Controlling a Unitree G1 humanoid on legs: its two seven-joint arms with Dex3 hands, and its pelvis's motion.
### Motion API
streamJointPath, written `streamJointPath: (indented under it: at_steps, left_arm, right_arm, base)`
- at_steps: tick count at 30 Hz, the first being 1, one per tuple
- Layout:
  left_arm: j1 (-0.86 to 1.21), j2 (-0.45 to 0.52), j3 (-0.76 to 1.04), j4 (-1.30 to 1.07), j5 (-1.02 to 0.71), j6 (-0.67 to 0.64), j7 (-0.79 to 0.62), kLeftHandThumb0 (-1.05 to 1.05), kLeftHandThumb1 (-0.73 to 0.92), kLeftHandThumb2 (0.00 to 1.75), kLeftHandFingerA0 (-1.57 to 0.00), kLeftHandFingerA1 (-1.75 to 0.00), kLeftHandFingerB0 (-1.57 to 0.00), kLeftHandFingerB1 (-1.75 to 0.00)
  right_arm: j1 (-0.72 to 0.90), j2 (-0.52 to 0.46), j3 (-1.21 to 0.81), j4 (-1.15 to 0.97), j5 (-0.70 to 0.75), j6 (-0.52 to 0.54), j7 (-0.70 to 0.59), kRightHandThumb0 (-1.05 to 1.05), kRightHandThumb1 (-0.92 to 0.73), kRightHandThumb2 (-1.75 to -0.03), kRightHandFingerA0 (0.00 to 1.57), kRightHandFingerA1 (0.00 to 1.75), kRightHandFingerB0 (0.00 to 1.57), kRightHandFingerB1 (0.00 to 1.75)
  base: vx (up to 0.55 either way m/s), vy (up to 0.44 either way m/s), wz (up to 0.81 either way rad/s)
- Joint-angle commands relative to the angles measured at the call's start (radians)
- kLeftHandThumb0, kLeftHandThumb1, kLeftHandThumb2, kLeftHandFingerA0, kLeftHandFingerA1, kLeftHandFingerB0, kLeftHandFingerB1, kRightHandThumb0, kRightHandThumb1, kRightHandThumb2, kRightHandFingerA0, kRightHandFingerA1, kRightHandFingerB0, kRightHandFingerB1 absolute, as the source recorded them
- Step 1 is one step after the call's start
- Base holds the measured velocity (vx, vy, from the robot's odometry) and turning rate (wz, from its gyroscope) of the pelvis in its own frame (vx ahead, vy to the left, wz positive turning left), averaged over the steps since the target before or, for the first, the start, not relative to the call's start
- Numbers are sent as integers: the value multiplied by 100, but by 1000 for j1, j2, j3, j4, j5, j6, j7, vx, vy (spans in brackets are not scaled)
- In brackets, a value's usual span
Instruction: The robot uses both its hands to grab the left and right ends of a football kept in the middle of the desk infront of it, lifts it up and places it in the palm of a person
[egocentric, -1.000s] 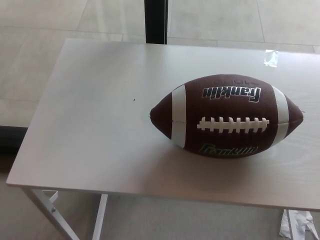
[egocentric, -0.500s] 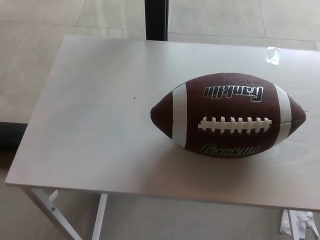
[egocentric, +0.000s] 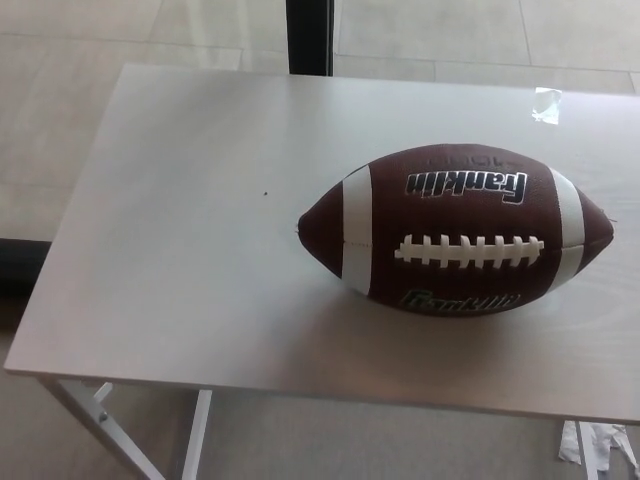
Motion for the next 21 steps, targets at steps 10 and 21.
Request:
streamJointPath:
  at_steps: [10, 21]
  left_arm:
    - [96, -150, -298, 13, 201, 116, 114, -77, 88, 67, -33, -47, -32, -38]
    - [116, -164, -368, 62, 289, 92, 85, -77, 91, 67, -32, -50, -27, -37]
  right_arm:
    - [-12, 103, 144, 114, -85, 152, -96, -79, -77, -64, 45, 43, 42, 34]
    - [-69, 74, 193, 271, -189, 99, -84, -83, -82, -65, 47, 51, 40, 34]
  base:
    - [0, 0, 0]
    - [0, 0, 0]
